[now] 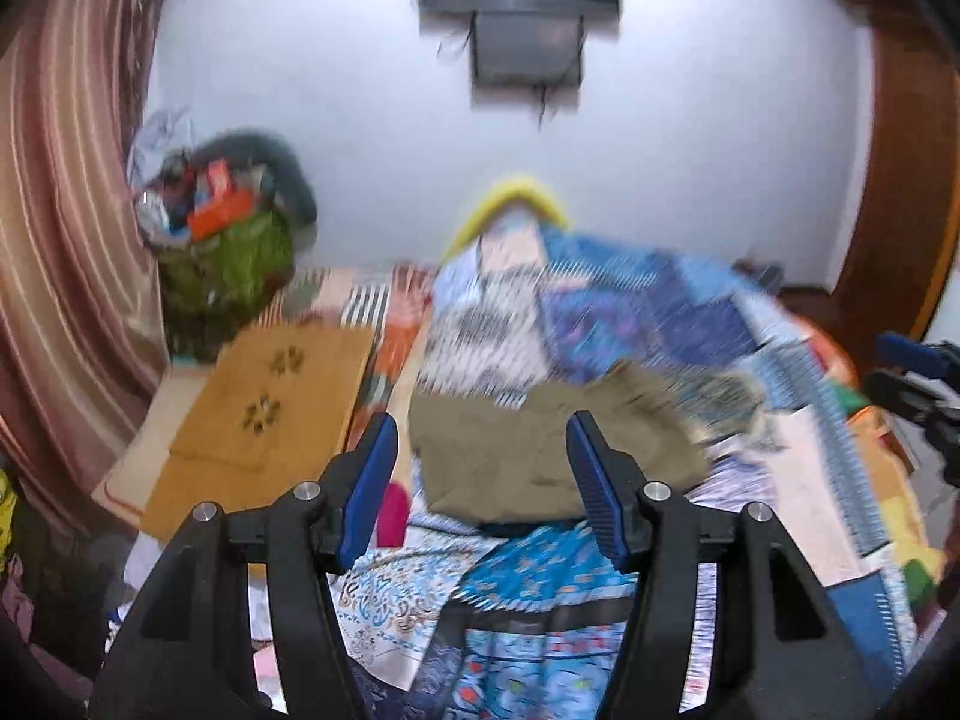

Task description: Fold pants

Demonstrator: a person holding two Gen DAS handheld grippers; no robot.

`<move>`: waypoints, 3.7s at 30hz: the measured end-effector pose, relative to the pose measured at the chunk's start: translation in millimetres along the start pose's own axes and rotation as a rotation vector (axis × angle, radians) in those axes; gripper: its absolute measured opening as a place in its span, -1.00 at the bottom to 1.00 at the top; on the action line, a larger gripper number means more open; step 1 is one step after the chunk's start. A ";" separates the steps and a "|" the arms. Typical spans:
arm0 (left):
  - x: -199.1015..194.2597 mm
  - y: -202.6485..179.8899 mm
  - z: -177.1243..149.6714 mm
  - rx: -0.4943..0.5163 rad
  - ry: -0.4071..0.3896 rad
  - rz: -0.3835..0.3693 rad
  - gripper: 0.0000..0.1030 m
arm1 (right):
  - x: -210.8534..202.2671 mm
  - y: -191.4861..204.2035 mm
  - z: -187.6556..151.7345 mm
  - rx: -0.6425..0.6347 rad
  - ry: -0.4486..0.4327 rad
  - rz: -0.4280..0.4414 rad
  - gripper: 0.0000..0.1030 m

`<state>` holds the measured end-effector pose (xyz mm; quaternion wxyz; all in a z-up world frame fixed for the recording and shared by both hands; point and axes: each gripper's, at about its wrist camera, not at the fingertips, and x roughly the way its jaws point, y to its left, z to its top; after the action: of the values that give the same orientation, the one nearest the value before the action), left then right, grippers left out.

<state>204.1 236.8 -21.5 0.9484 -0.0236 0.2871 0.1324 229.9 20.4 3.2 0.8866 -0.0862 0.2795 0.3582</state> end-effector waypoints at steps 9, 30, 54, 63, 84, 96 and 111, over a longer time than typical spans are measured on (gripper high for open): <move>-143.1 -36.7 -10.3 0.025 -0.260 -0.015 0.15 | -118.2 40.8 3.1 -0.040 -0.266 0.024 0.10; -234.0 -57.3 -70.3 0.009 -0.434 -0.084 0.99 | -174.7 72.0 -40.4 0.006 -0.435 -0.013 0.81; -229.6 -64.6 -84.9 0.020 -0.437 -0.045 0.99 | -193.2 74.5 -64.6 0.019 -0.417 -0.038 1.00; -227.1 -63.5 -86.0 0.016 -0.432 -0.041 0.99 | -195.2 75.4 -65.0 0.011 -0.409 -0.041 1.00; -225.0 -66.0 -84.2 0.008 -0.427 -0.045 0.99 | -198.9 71.4 -63.3 0.018 -0.406 -0.041 1.00; -222.8 -68.0 -84.1 0.007 -0.418 -0.049 0.99 | -198.6 72.1 -64.0 0.021 -0.405 -0.039 1.00; -218.6 -67.7 -81.5 -0.009 -0.389 -0.081 1.00 | -198.0 74.1 -63.8 0.031 -0.405 -0.041 1.00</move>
<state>3.3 109.8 28.9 0.9905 -0.0134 0.0965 0.0974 35.3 -64.4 64.3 0.9331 -0.0047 0.0992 0.3457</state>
